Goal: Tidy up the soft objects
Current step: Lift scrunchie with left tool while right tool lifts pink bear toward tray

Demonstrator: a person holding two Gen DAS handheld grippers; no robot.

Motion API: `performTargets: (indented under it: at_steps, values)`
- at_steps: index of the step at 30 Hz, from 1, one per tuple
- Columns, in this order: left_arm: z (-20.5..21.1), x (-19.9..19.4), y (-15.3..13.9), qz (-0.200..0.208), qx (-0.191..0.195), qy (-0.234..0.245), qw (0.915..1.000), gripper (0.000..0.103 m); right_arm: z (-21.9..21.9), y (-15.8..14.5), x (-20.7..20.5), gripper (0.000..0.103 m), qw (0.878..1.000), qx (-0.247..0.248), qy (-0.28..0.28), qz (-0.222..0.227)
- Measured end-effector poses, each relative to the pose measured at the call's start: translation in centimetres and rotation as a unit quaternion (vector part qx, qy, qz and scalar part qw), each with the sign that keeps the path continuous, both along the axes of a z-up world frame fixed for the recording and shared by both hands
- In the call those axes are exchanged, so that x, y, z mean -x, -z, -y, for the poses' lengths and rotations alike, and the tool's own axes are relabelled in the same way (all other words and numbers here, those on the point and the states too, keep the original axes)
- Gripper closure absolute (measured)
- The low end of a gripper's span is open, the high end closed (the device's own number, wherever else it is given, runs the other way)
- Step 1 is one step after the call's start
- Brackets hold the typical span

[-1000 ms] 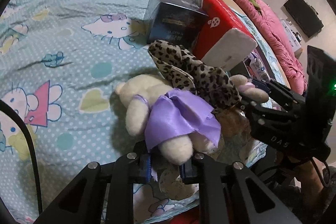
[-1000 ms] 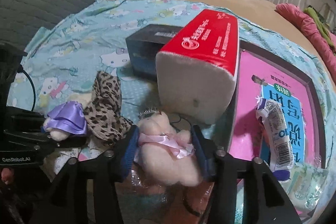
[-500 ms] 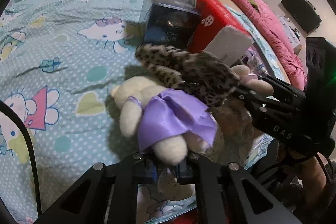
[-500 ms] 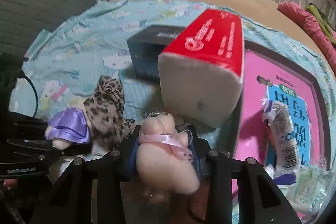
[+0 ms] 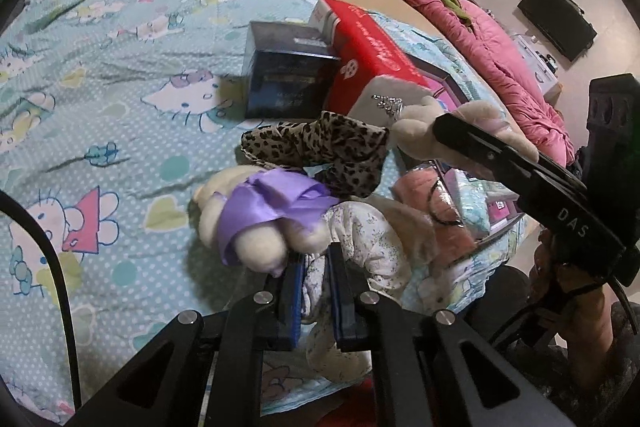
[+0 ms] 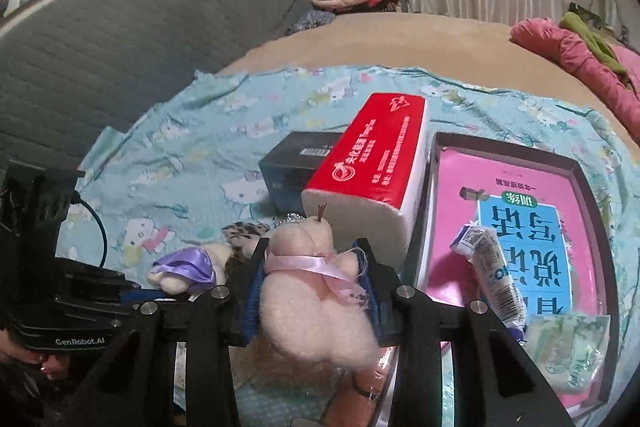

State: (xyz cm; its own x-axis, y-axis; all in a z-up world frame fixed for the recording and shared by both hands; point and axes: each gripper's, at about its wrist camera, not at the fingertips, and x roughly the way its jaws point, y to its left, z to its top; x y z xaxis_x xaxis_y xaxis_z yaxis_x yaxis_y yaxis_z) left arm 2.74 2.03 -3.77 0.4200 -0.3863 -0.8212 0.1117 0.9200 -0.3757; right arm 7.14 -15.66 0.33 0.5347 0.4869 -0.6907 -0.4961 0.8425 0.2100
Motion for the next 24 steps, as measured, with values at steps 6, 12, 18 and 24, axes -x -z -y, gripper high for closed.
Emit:
performTargets:
  at_steps: [6,12,18,24]
  values:
    - [1.2,0.2,-1.3,0.010,-0.008,0.008,0.9999,0.092,1.4,-0.9,0.2,0.061,1.000,-0.019,0.020,0.014]
    - [2.9,0.4,-2.5,0.020,-0.005,0.018,0.9996,0.092,3.0,-1.6,0.4,0.061,0.998,-0.032,0.038,0.026]
    - [4.5,-0.4,-4.2,0.039,-0.020,0.021,0.9988,0.092,4.4,-2.2,0.4,0.061,0.997,-0.055,0.053,0.031]
    - [6.0,-1.0,-6.4,0.064,-0.040,0.022,0.9969,0.092,5.4,-3.2,0.7,0.061,0.994,-0.071,0.063,0.047]
